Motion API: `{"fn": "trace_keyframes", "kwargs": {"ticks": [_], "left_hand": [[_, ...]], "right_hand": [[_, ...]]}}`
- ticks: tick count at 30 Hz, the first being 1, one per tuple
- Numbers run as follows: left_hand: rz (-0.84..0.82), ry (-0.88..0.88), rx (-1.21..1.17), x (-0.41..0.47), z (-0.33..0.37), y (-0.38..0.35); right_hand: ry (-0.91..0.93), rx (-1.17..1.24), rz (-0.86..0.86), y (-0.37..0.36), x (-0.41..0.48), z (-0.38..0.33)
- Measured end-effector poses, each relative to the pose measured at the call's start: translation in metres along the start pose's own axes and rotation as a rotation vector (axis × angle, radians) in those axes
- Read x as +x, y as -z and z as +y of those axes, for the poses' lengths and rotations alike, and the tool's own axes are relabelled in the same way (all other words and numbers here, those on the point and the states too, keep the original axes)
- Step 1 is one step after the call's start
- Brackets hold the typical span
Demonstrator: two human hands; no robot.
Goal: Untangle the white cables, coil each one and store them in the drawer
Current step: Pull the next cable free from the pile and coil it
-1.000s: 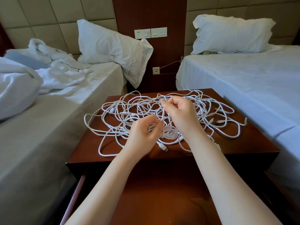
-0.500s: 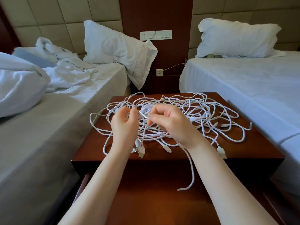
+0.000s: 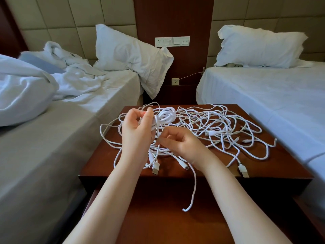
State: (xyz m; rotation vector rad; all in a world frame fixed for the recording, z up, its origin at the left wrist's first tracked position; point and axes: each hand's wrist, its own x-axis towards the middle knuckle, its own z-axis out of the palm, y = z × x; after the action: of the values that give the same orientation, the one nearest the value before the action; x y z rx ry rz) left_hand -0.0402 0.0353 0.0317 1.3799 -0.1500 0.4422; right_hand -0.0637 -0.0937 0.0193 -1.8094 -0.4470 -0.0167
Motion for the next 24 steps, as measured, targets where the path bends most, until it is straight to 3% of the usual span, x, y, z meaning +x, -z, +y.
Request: {"fn": "trace_keyframes", "kwargs": {"ticks": [6,12,19,24], "left_hand": [[-0.302,-0.003,0.005,-0.008,0.007,-0.002],[-0.502,0.038,0.184,-0.015,0.003,-0.005],[-0.547,-0.096,0.5,-0.017,0.001,-0.009],[-0.435,-0.103,0.602,-0.015,-0.002,-0.01]], "right_hand": [[-0.103,0.102,0.056,0.011,-0.002,0.015],[-0.048,0.254,0.143,0.026,0.001,0.024],[0.006,0.393,0.247,0.036,0.002,0.021],[0.021,0.341,0.277,0.033,0.003,0.015]]}}
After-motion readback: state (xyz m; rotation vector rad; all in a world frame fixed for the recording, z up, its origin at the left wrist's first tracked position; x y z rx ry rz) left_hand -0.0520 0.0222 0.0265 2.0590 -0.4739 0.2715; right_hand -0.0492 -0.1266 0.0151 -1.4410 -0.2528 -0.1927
